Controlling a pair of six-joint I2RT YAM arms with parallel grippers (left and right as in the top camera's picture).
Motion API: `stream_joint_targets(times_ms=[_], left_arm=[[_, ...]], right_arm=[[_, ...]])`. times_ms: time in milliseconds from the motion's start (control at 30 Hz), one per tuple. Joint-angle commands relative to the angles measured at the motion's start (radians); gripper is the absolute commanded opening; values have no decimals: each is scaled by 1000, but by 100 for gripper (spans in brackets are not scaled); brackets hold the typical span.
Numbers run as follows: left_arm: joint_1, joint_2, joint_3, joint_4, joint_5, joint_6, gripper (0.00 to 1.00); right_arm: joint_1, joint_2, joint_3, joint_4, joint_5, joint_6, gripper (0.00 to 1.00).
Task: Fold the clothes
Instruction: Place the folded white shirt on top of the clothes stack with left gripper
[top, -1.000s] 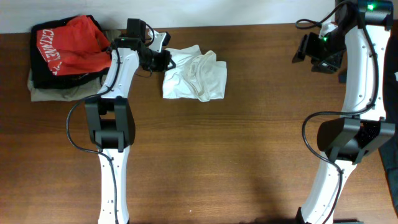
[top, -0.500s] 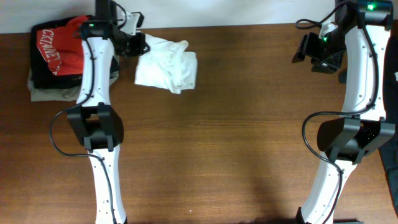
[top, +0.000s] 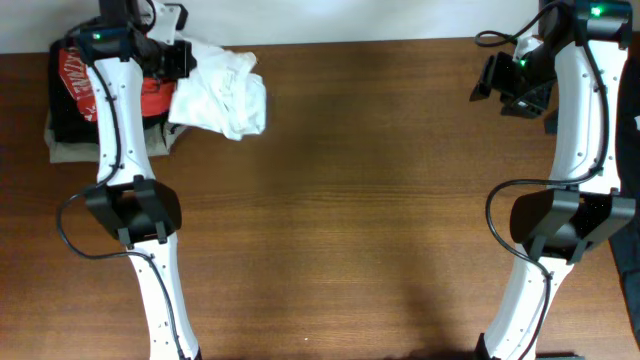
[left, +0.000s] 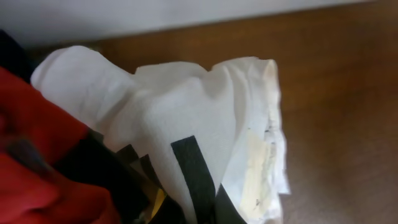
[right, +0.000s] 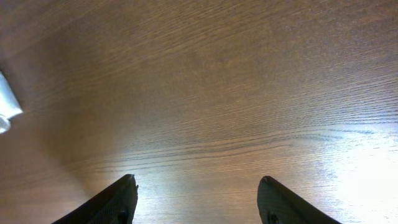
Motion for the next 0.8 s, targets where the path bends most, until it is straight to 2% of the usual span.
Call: stream_joint_targets(times_ms=[0, 167, 600, 767], left_arm=[[22, -13, 98, 27, 0, -3, 0], [94, -13, 112, 130, 6, -100, 0], [285, -13, 105, 227, 4, -97, 0], [315, -12, -14, 333, 4, -97, 0]], right_arm=[[6, -23, -28, -6, -1, -11, 66], [6, -23, -80, -6, -1, -11, 66], [39, -23, -89, -6, -1, -10, 65], [90, -23, -89, -6, -1, -11, 65]])
